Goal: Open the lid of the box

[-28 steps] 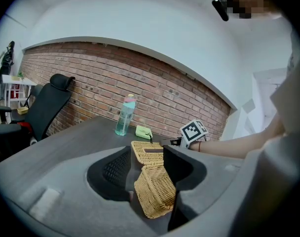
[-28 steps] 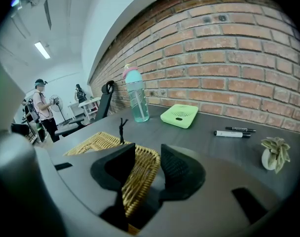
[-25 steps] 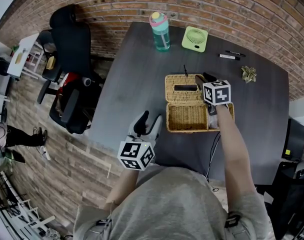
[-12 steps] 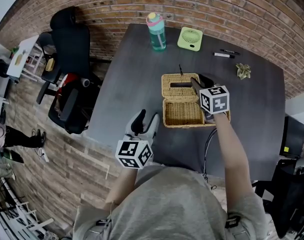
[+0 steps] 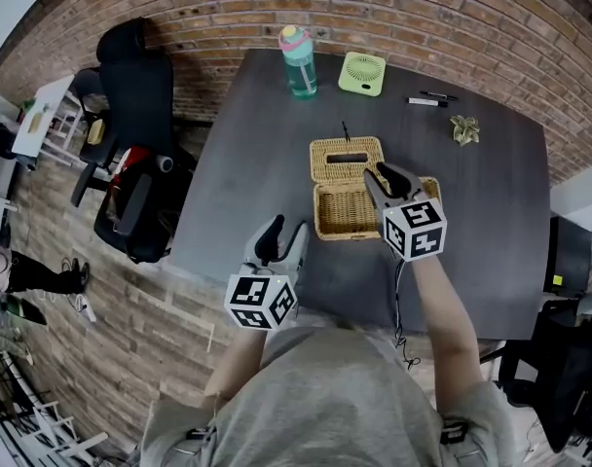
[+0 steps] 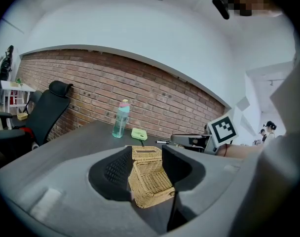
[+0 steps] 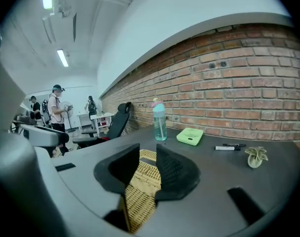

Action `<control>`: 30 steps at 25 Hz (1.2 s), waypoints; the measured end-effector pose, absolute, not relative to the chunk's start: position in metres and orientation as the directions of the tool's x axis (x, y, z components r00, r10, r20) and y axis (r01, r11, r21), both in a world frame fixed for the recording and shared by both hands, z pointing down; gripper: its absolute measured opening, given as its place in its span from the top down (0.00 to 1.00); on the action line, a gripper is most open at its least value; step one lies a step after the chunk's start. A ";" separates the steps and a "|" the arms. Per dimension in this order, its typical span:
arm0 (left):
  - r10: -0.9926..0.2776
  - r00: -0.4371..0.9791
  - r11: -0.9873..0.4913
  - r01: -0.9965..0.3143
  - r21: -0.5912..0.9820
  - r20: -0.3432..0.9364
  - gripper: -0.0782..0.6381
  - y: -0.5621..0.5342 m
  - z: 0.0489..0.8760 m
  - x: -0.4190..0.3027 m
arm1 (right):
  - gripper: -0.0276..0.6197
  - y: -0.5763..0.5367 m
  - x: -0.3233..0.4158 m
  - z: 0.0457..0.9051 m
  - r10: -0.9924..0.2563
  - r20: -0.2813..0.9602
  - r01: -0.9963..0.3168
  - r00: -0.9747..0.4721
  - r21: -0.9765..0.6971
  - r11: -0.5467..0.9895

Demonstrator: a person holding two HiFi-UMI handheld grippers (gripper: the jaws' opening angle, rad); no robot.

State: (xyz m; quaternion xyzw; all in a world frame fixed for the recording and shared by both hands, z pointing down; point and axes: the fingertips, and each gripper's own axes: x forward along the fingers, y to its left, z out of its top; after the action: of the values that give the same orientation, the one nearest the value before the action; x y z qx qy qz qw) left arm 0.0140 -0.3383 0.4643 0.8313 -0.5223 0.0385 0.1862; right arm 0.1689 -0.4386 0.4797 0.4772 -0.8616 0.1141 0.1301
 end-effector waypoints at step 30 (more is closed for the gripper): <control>-0.779 0.598 -0.560 -0.799 0.219 0.188 0.80 -0.188 0.441 -0.030 | 0.95 -0.172 0.119 0.434 -0.941 0.180 -0.958 -0.286 -0.022 0.287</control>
State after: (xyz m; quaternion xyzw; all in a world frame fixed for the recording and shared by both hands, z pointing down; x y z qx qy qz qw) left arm -0.0301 -0.1878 0.4405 0.8824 -0.4472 0.0347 0.1418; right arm 0.1188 -0.1722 0.4336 0.5937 -0.7995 0.0629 0.0658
